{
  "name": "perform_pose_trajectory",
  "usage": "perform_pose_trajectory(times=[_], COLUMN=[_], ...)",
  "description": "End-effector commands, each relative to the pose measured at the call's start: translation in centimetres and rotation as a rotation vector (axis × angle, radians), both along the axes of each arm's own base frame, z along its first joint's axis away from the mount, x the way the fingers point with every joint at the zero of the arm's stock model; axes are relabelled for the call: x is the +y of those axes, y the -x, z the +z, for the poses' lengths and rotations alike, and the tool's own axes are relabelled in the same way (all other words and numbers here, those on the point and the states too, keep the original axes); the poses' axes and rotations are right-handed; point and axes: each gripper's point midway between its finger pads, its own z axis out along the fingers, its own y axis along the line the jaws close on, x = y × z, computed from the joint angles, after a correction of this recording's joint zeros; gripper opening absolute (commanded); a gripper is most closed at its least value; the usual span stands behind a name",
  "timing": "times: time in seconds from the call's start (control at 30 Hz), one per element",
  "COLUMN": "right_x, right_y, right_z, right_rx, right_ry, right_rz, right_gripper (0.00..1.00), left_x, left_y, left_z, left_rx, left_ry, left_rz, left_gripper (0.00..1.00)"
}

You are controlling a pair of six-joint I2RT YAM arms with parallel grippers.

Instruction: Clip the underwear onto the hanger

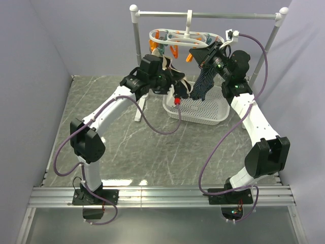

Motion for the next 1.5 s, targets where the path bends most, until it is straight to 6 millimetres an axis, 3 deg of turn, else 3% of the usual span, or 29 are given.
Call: perform_pose_trajectory(times=[0.0,0.13,0.17,0.3,0.47,0.7,0.8,0.83,0.87,1.47], right_x=[0.2,0.1,0.2,0.3,0.3,0.1,0.1,0.1,0.0,0.4], right_y=[0.6,0.7,0.7,0.7,0.7,0.8,0.8,0.8,0.8,1.4], right_z=[3.0,3.2,3.2,2.9,2.9,3.1,3.2,3.1,3.1,3.3], right_rx=[-0.091,-0.096,-0.097,-0.092,-0.093,-0.105,-0.106,-0.105,-0.103,-0.139], right_ry=[-0.01,-0.006,-0.006,-0.003,0.0,0.006,0.004,0.004,0.001,-0.01], right_rz=[0.029,0.028,0.029,0.032,0.033,0.031,0.026,0.025,0.022,0.074], right_gripper=[0.0,0.0,0.0,0.0,0.0,0.0,0.0,0.0,0.0,0.0], left_x=[0.1,0.3,0.3,0.4,0.2,0.1,-0.1,0.0,-0.3,0.9], left_y=[-1.0,-1.2,-1.4,-2.2,-3.2,-2.3,-2.0,-1.9,-1.8,-1.2], left_z=[-1.1,-2.9,-2.5,-4.2,-4.1,-2.9,-2.1,-2.2,-1.4,1.3], left_rx=[0.072,0.108,0.1,0.117,0.118,0.122,0.148,0.173,0.181,0.575], left_ry=[-0.025,-0.088,-0.091,-0.143,-0.11,-0.09,-0.066,-0.07,-0.048,0.192], left_rz=[0.109,0.133,0.143,0.178,0.216,0.183,0.179,0.181,0.178,0.33], left_gripper=[0.01,0.25,0.28,0.43,0.48,0.38,0.15,0.0,0.0,0.0])
